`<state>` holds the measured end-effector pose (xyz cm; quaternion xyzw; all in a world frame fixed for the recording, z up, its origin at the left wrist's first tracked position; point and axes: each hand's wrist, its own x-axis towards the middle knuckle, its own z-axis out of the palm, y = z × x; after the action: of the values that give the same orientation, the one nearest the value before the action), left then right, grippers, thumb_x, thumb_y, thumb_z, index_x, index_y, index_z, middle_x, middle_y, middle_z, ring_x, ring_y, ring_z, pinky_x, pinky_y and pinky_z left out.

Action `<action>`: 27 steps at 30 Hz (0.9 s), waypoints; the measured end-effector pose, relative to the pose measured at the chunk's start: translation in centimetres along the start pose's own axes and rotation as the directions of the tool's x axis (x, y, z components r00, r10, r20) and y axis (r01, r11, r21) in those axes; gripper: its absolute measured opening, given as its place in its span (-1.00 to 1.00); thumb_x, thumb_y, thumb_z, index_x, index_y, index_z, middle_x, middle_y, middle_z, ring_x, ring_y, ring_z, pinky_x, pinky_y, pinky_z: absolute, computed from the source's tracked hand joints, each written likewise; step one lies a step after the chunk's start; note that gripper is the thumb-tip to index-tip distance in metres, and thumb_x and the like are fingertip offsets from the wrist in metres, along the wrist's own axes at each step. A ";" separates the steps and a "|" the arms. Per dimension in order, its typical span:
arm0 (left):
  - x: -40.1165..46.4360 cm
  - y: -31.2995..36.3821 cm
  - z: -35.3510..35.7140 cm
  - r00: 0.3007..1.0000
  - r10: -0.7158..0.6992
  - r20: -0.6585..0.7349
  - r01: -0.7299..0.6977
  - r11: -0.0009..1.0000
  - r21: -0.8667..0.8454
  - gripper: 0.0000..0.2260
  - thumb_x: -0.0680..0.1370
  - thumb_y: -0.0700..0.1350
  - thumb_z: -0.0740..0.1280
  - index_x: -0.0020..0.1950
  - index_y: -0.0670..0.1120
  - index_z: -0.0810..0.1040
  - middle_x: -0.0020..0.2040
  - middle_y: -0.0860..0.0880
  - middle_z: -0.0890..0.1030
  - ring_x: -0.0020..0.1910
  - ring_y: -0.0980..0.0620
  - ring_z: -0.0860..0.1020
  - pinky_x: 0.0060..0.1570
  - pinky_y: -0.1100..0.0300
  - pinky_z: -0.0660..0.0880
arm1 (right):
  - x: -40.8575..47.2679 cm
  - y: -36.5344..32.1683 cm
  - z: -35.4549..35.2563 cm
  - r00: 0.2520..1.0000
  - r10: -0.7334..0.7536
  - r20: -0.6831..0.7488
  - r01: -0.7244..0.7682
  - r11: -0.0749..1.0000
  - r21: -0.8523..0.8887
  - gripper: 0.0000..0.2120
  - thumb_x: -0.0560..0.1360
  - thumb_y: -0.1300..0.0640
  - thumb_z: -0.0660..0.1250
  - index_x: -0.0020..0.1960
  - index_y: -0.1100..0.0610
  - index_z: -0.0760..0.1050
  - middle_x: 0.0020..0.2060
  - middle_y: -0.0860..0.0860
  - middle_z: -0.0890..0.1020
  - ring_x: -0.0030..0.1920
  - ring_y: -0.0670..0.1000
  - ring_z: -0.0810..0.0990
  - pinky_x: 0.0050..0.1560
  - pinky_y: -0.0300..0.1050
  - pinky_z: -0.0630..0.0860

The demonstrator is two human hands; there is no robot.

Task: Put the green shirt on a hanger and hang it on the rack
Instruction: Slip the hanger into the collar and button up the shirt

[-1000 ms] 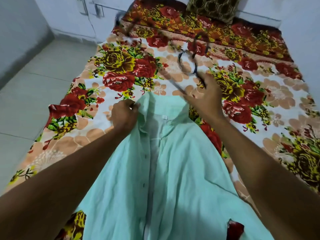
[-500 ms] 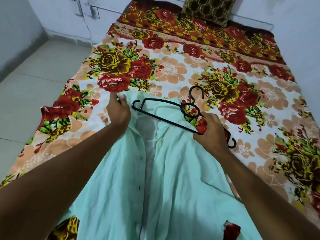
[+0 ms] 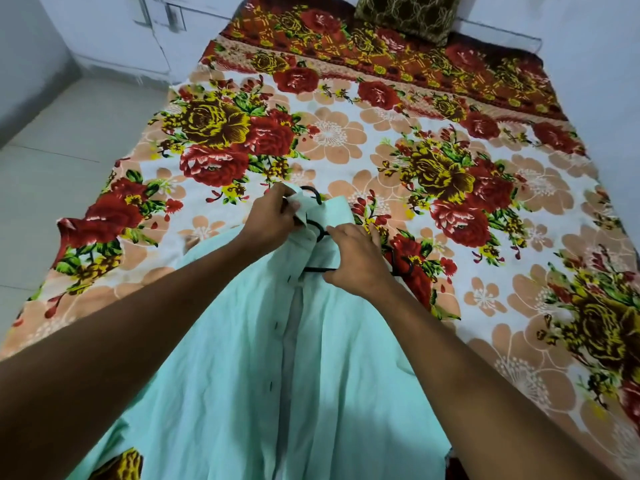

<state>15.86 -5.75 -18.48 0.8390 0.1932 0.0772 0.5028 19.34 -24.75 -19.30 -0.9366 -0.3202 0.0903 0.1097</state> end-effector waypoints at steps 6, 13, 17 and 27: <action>-1.2 -0.8 0.1 0.834 0.283 0.474 -0.543 0.574 0.612 -0.07 0.33 0.27 0.53 0.58 0.00 0.22 0.52 -0.12 0.28 0.48 -0.19 0.23 0.35 -0.15 0.26 | 0.2 1.1 1.2 0.994 -0.004 -0.106 0.014 0.996 0.087 -0.15 0.31 -0.11 0.57 0.51 0.06 0.36 0.40 -0.03 0.44 0.47 0.04 0.31 0.57 0.13 -0.07; -0.5 -0.8 1.2 0.803 0.373 0.465 -0.594 0.437 0.676 -0.16 0.27 0.26 0.48 0.44 -0.11 0.41 0.29 -0.11 0.50 0.31 -0.21 0.33 0.13 -0.08 0.27 | -1.9 0.7 1.7 0.911 -0.015 -0.413 0.053 0.996 0.079 -0.36 0.34 -0.10 0.55 0.35 0.06 0.49 0.34 0.03 0.49 0.42 0.11 0.40 0.49 0.16 0.21; 0.5 -0.5 0.1 0.838 0.392 0.379 -0.543 0.529 0.652 -0.21 0.25 0.30 0.45 0.37 -0.07 0.45 0.26 -0.07 0.51 0.32 -0.19 0.30 0.12 -0.06 0.25 | -5.1 -1.1 4.2 0.737 0.173 -0.653 -0.051 0.978 0.202 -0.76 0.49 -0.04 0.50 -0.08 0.10 0.53 -0.08 0.00 0.56 0.00 0.11 0.52 0.05 0.02 0.37; 0.5 0.0 -0.6 0.850 0.415 0.325 -0.522 0.578 0.628 -0.14 0.22 0.34 0.43 0.43 -0.06 0.44 0.34 -0.06 0.50 0.36 -0.21 0.30 0.13 -0.09 0.24 | 0.6 -3.8 5.2 0.843 0.455 -0.286 -0.404 0.887 0.223 -0.75 0.49 -0.02 0.41 0.03 0.14 0.64 -0.09 0.13 0.69 0.05 0.23 0.60 0.11 0.11 0.47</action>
<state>16.08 -5.07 -18.21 0.9883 -0.0576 0.0690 0.1232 16.37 -20.68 -23.39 -0.9748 -0.0709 -0.0214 0.2105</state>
